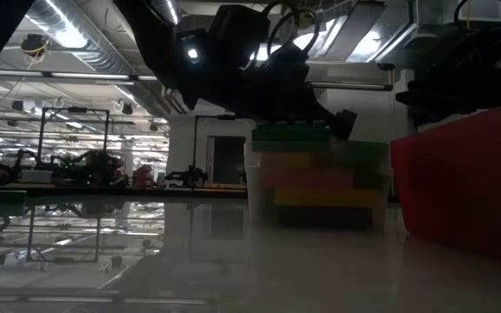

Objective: Sort blocks by size
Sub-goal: Put the green rectangular game piece into the transparent bin, then put the green rectangular block into the transparent bin

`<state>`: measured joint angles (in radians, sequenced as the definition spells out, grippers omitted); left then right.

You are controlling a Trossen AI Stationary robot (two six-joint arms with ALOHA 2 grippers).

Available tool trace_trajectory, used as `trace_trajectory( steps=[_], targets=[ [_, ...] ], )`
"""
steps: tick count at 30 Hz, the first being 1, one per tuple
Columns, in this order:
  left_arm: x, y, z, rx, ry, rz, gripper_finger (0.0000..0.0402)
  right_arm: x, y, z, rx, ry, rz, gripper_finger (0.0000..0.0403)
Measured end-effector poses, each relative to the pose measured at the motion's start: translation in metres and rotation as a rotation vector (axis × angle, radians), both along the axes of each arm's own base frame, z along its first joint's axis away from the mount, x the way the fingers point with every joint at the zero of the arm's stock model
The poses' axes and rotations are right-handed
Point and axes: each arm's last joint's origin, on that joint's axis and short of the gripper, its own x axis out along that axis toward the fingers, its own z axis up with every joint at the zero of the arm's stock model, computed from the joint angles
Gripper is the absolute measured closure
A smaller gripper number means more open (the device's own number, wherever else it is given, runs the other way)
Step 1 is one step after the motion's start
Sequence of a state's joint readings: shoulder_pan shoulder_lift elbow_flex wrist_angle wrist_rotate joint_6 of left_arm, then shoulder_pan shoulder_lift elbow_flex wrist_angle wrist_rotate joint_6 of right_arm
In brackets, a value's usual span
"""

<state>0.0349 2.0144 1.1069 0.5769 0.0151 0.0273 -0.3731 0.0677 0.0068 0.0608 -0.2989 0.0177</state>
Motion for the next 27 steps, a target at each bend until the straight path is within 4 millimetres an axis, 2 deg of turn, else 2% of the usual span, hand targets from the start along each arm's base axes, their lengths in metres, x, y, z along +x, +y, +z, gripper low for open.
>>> trace_trajectory(
  steps=[3,8,11,27],
  targets=[
    [-0.0006,0.0000,-0.0017,-0.001,0.018,0.001,0.0259,0.0000,0.0000,0.0001,0.000,0.000,0.000,0.0189],
    [-0.0006,-0.0013,-0.0018,0.006,0.020,-0.005,0.0209,0.0000,0.0000,0.0001,0.000,-0.001,0.000,0.0189],
    [-0.0005,-0.0013,-0.0014,0.007,0.016,-0.005,0.0192,0.0000,0.0000,0.0000,0.000,0.000,0.000,0.0189],
    [-0.0003,-0.0015,0.0012,0.039,0.001,-0.017,0.0198,0.0000,0.0000,0.0001,0.000,0.000,0.000,0.0189]
  ],
)
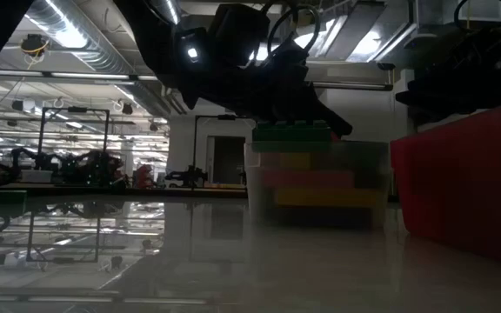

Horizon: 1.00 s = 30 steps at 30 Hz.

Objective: Sort blocks by size
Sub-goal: Put the green rectangular block into the transparent bin

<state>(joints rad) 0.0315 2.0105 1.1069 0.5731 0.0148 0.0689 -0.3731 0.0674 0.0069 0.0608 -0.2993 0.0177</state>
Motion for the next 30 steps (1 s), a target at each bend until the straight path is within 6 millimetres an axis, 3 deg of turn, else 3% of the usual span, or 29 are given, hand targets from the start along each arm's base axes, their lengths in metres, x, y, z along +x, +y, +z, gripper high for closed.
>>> trace_trajectory(
  steps=[6,11,14,18,22,26,30],
  targets=[
    [-0.001,0.000,0.015,-0.008,-0.062,0.003,0.0198,0.000,0.000,0.000,0.000,0.000,0.000,0.0189],
    [-0.012,0.000,0.045,-0.052,-0.059,0.018,0.0198,0.000,0.000,0.000,0.000,0.000,0.000,0.0189],
    [-0.029,0.000,0.064,-0.141,0.048,0.055,0.0198,0.000,0.000,0.000,0.000,0.000,0.000,0.0189],
    [-0.069,0.000,0.085,-0.341,0.301,0.181,0.0198,0.000,0.000,0.000,0.000,0.000,0.000,0.0189],
    [-0.117,-0.003,0.092,-0.554,0.607,0.438,0.0198,0.000,0.000,0.000,0.000,0.000,0.000,0.0189],
    [-0.162,-0.010,0.087,-0.725,0.886,0.903,0.0198,0.000,0.000,0.000,0.000,0.000,0.000,0.0189],
    [-0.190,-0.016,0.085,-0.780,1.029,1.293,0.0198,0.000,0.000,0.000,0.000,0.000,0.000,0.0189]
  ],
)
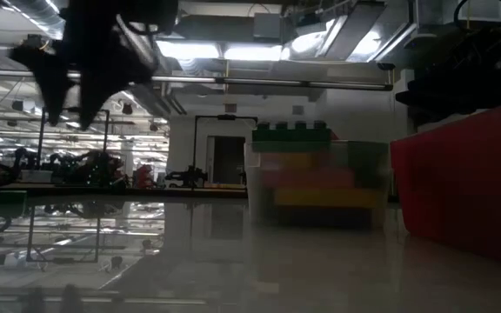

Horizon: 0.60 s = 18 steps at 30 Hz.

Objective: Sort blocks by size
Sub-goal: Put the green rectangular block into the transparent bin

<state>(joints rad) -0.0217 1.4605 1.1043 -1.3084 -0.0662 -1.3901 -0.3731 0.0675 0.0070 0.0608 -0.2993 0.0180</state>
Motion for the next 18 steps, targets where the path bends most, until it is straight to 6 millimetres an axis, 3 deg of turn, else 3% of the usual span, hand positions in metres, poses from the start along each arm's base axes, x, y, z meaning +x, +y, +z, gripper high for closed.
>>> trace_trajectory(
  steps=[5,18],
  targets=[
    [-0.010,-0.001,-0.007,0.028,0.077,0.172,0.0198,0.000,0.000,0.000,0.000,0.000,0.000,0.0189],
    [-0.037,0.004,-0.069,0.053,0.160,0.288,0.0198,0.000,0.000,0.000,0.000,0.000,0.000,0.0189]
  ],
)
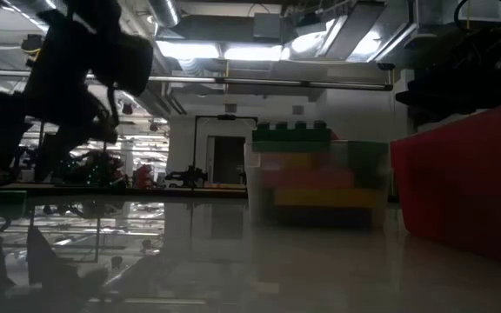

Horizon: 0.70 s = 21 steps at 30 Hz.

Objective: Sort blocks by size
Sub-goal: Put the green rectangular block into the transparent bin

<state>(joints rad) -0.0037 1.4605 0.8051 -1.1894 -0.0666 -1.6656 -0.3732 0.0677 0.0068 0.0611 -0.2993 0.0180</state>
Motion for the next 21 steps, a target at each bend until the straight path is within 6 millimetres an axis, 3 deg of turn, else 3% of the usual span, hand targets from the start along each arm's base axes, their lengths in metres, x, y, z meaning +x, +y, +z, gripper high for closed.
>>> trace_trajectory(
  steps=[7,21],
  targets=[
    [-0.017,0.006,-0.018,0.002,0.072,0.053,0.0198,0.000,0.000,0.000,0.000,0.000,0.000,0.0189],
    [-0.020,0.022,-0.031,-0.033,0.003,0.080,0.0198,0.000,0.000,0.000,0.000,0.000,0.000,0.0189]
  ],
)
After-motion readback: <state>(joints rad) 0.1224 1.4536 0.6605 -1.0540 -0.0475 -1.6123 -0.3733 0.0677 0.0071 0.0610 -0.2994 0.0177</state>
